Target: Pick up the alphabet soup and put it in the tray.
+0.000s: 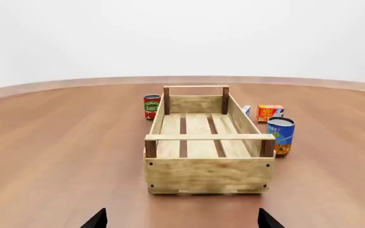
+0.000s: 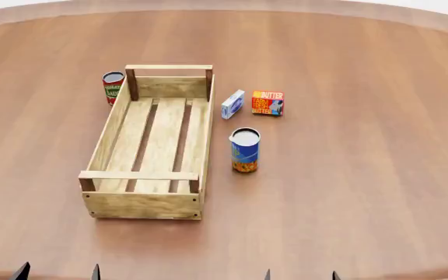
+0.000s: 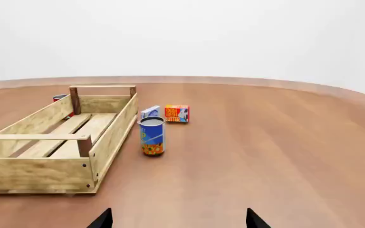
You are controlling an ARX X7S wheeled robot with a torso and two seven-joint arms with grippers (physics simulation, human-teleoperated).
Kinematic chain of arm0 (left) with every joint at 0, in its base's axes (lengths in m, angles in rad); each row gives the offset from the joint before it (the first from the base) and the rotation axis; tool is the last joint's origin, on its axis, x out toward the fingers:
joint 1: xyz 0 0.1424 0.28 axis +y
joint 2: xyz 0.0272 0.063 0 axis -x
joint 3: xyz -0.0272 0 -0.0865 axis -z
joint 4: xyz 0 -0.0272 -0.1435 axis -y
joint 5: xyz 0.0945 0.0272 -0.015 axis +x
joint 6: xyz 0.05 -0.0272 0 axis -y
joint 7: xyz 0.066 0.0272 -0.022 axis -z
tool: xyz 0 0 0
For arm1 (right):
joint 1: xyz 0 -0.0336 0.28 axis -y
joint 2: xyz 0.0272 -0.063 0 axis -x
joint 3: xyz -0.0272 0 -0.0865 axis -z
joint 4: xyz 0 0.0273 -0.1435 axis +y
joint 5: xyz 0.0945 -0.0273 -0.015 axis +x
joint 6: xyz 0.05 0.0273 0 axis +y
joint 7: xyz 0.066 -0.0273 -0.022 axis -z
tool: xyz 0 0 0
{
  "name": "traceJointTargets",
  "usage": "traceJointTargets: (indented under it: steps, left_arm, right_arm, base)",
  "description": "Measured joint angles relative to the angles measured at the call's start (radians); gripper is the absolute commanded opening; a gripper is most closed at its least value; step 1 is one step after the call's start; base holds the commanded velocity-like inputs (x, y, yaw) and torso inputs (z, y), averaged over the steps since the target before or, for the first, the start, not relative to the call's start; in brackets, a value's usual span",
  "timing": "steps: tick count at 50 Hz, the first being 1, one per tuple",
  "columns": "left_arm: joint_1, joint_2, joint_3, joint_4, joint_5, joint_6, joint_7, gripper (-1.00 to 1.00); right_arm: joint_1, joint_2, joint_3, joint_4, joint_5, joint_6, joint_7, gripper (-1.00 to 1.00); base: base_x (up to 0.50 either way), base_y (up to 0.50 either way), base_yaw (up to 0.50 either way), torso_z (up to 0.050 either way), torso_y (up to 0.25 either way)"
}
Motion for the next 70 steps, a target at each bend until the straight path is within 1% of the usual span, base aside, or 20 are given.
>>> traceJointTargets:
  steps: [4, 12, 32, 70]
  left_arm:
    - [0.0, -0.006, 0.007, 0.001, -0.007, -0.001, -0.006, 1.0]
    - [0.003, -0.023, 0.028, 0.002, -0.025, 0.001, -0.025, 1.0]
    - [0.004, -0.062, 0.071, -0.002, -0.059, 0.013, -0.068, 1.0]
    - [0.0, -0.105, 0.124, -0.008, -0.105, 0.027, -0.118, 1.0]
  right_arm:
    - [-0.002, 0.008, -0.014, -0.001, -0.007, -0.007, 0.008, 1.0]
    - [-0.007, 0.031, -0.047, -0.001, -0.013, -0.032, 0.022, 1.0]
    - [-0.015, 0.069, -0.1, -0.016, 0.008, -0.047, 0.047, 1.0]
    - [-0.008, 0.111, -0.148, -0.018, 0.07, -0.043, 0.084, 1.0]
  base:
    - [0.06, 0.07, 0.0, 0.0, 0.0]
    - [0.33, 0.42, 0.0, 0.0, 0.0]
    - [0.45, 0.35, 0.0, 0.0, 0.0]
    - [0.49, 0.0, 0.0, 0.0, 0.0]
